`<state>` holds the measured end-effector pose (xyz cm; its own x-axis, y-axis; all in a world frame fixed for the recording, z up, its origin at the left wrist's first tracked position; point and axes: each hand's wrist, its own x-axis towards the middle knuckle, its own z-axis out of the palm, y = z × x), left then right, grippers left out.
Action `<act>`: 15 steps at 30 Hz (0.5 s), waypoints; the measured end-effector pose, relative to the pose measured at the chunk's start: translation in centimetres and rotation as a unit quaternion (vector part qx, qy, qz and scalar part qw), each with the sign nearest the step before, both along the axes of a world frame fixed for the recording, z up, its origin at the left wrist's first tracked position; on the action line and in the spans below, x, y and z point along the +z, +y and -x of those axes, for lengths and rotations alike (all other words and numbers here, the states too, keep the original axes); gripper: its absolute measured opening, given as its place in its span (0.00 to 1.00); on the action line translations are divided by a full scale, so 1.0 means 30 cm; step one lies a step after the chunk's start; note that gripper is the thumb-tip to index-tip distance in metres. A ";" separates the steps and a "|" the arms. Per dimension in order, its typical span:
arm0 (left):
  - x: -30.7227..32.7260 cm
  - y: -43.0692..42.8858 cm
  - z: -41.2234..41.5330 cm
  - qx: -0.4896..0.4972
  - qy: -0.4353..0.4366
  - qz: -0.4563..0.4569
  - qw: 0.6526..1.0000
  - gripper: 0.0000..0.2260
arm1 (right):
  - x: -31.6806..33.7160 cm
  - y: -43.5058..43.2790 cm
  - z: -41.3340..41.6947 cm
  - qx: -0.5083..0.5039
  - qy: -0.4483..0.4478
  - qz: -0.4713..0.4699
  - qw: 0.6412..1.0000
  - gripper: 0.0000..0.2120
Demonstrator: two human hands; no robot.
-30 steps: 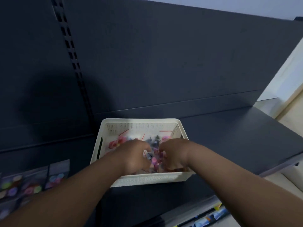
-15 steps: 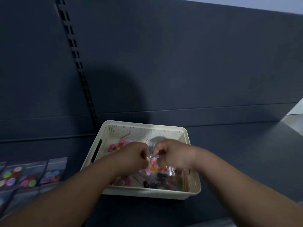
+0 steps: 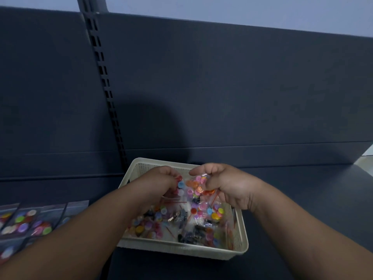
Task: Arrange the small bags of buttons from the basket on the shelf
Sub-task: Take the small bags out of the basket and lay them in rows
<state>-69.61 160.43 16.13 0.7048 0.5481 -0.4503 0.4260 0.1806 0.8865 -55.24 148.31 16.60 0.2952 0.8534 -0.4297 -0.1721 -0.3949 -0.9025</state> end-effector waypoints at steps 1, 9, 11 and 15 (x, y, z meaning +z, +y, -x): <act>0.006 -0.005 -0.002 0.013 -0.002 0.009 1.000 0.09 | 0.002 0.001 0.000 0.000 0.007 -0.004 1.000 0.18; 0.014 -0.014 0.027 0.056 -0.023 0.034 0.998 0.06 | 0.009 0.004 0.010 0.002 0.030 -0.033 0.999 0.18; 0.030 -0.024 0.039 0.034 -0.021 0.050 0.998 0.03 | 0.013 0.009 0.022 0.009 0.045 -0.040 0.998 0.18; 0.037 -0.036 0.068 -0.001 -0.018 0.032 0.999 0.06 | 0.019 0.042 0.056 0.044 0.038 -0.061 0.996 0.18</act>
